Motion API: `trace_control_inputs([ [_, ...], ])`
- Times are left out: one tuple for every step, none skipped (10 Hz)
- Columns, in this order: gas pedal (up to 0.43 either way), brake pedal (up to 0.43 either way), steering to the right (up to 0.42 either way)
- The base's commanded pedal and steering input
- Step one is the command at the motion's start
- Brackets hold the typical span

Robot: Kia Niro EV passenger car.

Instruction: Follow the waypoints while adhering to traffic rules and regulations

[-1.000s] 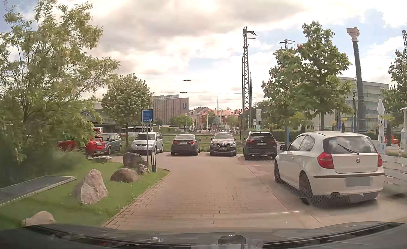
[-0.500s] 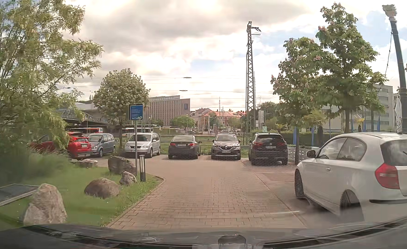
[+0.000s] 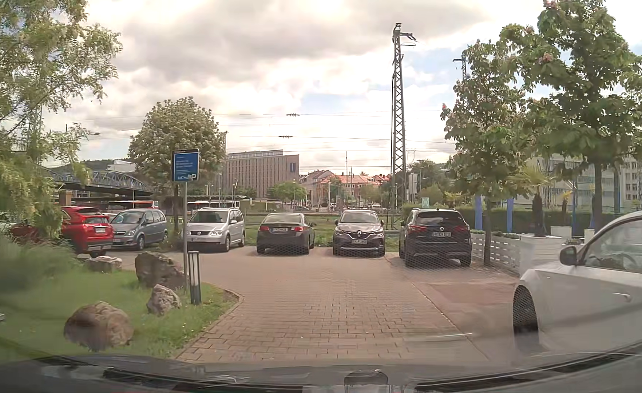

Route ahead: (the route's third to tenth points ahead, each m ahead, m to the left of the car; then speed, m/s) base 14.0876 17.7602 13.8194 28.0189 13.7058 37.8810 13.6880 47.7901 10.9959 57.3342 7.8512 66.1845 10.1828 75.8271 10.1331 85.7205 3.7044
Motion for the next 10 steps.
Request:
trace_control_inputs([
  [0.000,0.140,0.028],
  [0.000,0.146,0.030],
  [0.000,0.140,0.033],
  [0.000,0.146,0.035],
  [0.000,0.146,0.036],
  [0.000,0.152,0.036],
  [0.000,0.171,0.036],
  [0.000,0.189,0.037],
  [0.000,0.201,0.038],
  [0.000,0.207,0.039],
])
